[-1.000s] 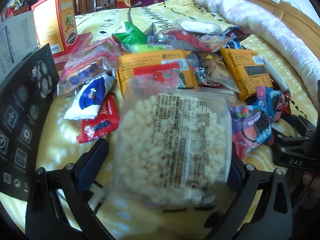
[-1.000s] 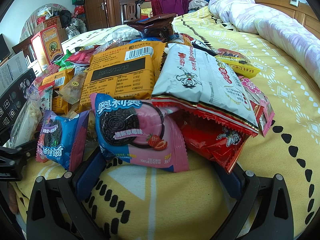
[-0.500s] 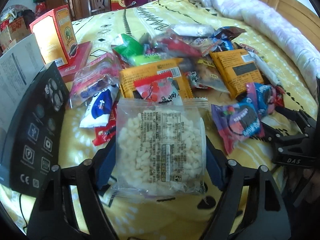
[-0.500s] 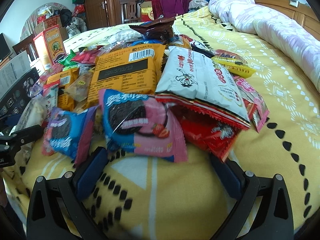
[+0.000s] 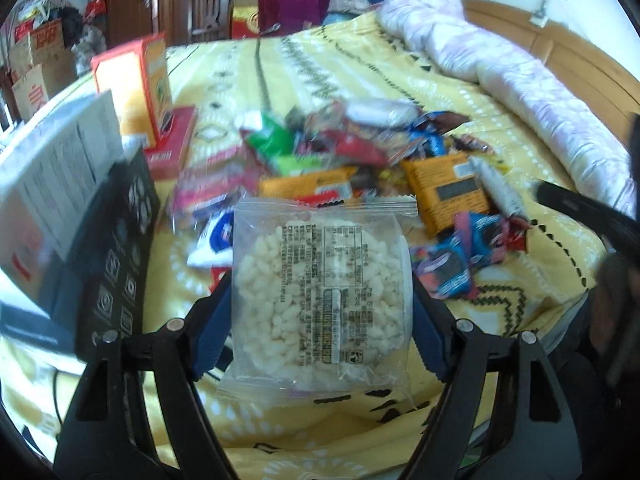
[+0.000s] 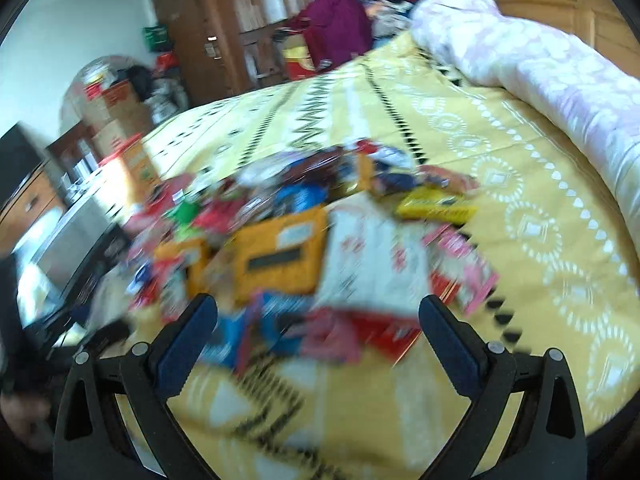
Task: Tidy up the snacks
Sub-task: 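Grasp the clear puffed-rice bag with the left tool while the right tool grasps the white snack bag, then carry both bags to the glass bowl and open both tools to drop them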
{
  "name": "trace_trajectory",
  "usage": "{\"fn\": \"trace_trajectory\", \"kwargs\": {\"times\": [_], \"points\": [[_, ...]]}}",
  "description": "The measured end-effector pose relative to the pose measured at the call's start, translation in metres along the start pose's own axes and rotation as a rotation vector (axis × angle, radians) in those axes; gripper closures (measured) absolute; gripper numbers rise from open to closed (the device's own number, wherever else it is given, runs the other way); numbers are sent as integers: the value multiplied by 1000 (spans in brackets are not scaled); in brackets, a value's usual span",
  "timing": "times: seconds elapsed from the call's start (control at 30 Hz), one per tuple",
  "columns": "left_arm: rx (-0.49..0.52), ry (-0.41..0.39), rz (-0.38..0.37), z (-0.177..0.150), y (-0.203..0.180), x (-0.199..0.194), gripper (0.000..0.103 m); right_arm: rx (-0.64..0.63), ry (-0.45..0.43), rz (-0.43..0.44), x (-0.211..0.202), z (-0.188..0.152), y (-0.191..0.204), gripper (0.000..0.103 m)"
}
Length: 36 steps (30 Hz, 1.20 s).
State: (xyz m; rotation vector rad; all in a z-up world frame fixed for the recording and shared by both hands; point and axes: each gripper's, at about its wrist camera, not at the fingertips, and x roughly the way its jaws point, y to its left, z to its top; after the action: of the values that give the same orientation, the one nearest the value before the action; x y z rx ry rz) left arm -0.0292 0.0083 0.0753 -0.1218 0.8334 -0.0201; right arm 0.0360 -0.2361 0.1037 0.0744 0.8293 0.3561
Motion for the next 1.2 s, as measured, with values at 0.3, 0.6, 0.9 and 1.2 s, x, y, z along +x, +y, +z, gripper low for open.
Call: {"fn": "trace_trajectory", "kwargs": {"times": [0.3, 0.6, 0.9, 1.2], "points": [[10, -8, -7, 11, 1, -3, 24, 57, 218, -78, 70, 13, -35, 26], [20, -73, 3, 25, 5, -32, 24, -30, 86, -84, 10, 13, -11, 28], [-102, -196, 114, 60, 73, -101, 24, -159, -66, 38, -41, 66, 92, 28], [-373, -276, 407, 54, 224, -189, 24, -374, -102, 348, -50, 108, 297, 28]]}}
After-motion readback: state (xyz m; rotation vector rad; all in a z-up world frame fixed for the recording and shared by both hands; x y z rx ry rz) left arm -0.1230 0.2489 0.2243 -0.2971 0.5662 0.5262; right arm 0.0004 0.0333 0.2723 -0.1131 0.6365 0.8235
